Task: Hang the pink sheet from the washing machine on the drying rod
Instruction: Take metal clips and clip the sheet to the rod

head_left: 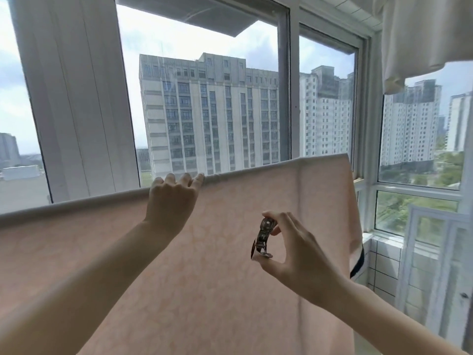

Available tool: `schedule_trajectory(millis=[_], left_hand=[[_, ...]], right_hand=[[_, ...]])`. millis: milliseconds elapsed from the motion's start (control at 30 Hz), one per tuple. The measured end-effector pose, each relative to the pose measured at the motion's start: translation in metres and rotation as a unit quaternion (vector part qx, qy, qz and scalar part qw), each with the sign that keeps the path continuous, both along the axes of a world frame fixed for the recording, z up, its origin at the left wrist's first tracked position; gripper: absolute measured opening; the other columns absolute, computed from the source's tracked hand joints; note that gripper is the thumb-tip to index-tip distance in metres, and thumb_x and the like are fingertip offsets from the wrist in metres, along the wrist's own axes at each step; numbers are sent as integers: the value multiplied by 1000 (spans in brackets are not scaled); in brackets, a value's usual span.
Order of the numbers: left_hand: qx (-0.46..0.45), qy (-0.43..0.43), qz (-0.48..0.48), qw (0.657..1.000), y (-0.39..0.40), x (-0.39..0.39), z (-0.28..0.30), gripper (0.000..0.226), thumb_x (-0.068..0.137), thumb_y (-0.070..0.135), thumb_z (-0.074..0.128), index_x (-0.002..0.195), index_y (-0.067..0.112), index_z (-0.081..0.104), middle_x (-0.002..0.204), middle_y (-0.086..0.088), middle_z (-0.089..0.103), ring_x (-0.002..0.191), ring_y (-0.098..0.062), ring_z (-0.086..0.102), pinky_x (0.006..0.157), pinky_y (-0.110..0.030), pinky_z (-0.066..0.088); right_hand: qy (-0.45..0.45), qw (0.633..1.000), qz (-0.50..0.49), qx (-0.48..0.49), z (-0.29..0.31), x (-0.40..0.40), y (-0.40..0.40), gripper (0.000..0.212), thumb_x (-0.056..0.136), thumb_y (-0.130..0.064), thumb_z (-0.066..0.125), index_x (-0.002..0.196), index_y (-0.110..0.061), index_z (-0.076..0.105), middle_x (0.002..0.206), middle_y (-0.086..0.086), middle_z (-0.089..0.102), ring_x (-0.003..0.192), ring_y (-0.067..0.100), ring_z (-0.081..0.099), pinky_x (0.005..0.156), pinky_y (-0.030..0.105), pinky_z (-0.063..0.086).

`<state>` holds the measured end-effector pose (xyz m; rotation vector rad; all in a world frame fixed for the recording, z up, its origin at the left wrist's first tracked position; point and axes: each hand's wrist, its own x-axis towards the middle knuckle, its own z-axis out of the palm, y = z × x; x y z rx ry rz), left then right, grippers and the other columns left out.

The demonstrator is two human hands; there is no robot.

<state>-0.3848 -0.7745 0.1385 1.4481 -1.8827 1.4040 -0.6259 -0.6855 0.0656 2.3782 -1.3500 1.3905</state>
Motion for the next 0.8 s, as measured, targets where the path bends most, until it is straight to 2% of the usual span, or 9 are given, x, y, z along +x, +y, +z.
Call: schedule_trajectory(millis=[133, 267, 400, 533, 667, 800], left_hand=[[-34, 5, -40, 999, -26, -25, -4, 49, 74, -5, 74, 121, 8, 66, 90, -14, 72, 67, -33, 68, 62, -42, 56], [-64, 0, -89, 994, -53, -58, -7, 47, 73, -5, 72, 119, 6, 67, 89, -14, 73, 66, -33, 68, 62, -42, 56], [-78, -6, -112, 991, -77, -90, -6, 43, 76, -4, 69, 118, 5, 67, 90, -14, 73, 68, -34, 68, 62, -41, 56], [-87, -8, -131, 988, -99, -116, -6, 37, 83, -4, 58, 117, 5, 67, 87, -15, 72, 68, -33, 68, 62, -40, 55], [-84, -16, -139, 987, -119, -133, -7, 38, 83, -5, 62, 119, 5, 66, 89, -14, 73, 68, -32, 67, 61, -38, 56], [-91, -16, -150, 984, -134, -150, -7, 35, 84, -3, 64, 118, 4, 67, 89, -15, 73, 68, -32, 68, 60, -36, 54]], right_hand=[[1, 1000, -7, 7, -2, -24, -24, 67, 76, -36, 78, 131, -26, 42, 114, -14, 50, 101, -5, 47, 86, 1, 31], [3, 999, -38, 0, 9, -51, -50, 65, 76, -36, 78, 129, -29, 40, 115, -15, 49, 100, -4, 49, 84, 6, 36], [19, 998, -56, -11, 18, -71, -71, 65, 78, -35, 76, 130, -29, 38, 116, -14, 50, 102, -2, 50, 88, 15, 41], [18, 998, -61, -18, 22, -87, -90, 64, 78, -38, 75, 130, -29, 39, 117, -13, 50, 102, -3, 50, 89, 15, 41], [8, 998, -67, -11, 23, -97, -105, 65, 78, -35, 76, 131, -28, 38, 118, -13, 48, 102, 0, 49, 86, 15, 40], [13, 995, -95, -23, 26, -105, -119, 62, 74, -24, 70, 121, -28, 30, 113, -8, 41, 102, 11, 47, 79, 16, 41]])
